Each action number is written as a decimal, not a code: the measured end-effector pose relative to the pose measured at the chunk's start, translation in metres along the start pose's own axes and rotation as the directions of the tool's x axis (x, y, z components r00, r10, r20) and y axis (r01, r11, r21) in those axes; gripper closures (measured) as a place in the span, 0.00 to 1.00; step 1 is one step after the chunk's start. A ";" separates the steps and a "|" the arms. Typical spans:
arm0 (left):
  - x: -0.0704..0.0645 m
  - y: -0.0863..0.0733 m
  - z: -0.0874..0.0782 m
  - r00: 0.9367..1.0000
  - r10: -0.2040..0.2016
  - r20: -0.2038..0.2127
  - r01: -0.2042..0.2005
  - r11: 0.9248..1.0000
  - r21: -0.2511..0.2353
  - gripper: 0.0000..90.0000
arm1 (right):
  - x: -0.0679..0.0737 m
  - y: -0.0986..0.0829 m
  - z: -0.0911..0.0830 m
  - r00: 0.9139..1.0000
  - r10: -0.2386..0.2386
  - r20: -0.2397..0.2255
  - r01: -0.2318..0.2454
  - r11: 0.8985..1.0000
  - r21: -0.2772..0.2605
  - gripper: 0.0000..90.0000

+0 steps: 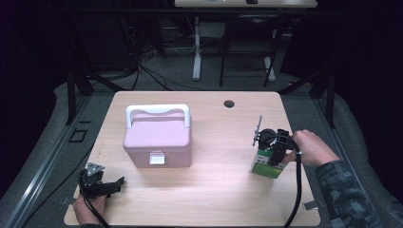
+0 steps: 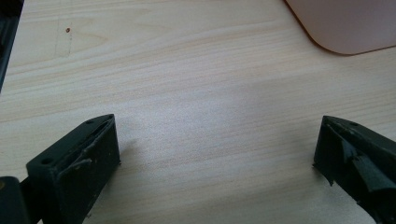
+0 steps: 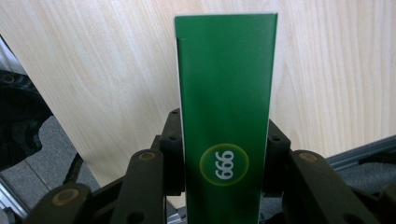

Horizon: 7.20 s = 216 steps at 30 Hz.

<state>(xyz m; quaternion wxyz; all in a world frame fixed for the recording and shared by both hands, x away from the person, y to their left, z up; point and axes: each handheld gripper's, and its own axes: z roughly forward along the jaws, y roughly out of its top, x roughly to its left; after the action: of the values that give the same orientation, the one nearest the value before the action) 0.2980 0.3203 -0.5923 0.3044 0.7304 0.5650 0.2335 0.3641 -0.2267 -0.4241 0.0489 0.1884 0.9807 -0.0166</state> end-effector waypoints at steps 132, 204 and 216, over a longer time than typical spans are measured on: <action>0.001 0.044 -0.023 0.999 0.025 0.041 -0.026 1.000 0.016 0.00 | 0.056 -0.029 0.056 0.907 0.406 -0.111 -0.411 0.797 -0.442 0.05; -0.020 0.226 -0.012 0.971 0.101 0.218 -0.106 0.994 0.010 0.67 | 0.065 -0.040 0.085 0.869 0.455 -0.195 -0.491 0.744 -0.453 0.10; -0.020 0.222 -0.016 0.966 0.106 0.235 -0.099 0.994 -0.042 0.76 | 0.065 -0.042 0.083 0.867 0.459 -0.193 -0.493 0.739 -0.459 0.11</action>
<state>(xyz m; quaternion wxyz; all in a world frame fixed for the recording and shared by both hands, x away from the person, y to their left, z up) 0.4338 0.2651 -0.4239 0.3682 0.7767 0.4825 0.1684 0.2962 -0.2457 -0.5127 0.0651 0.4140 0.8717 0.2541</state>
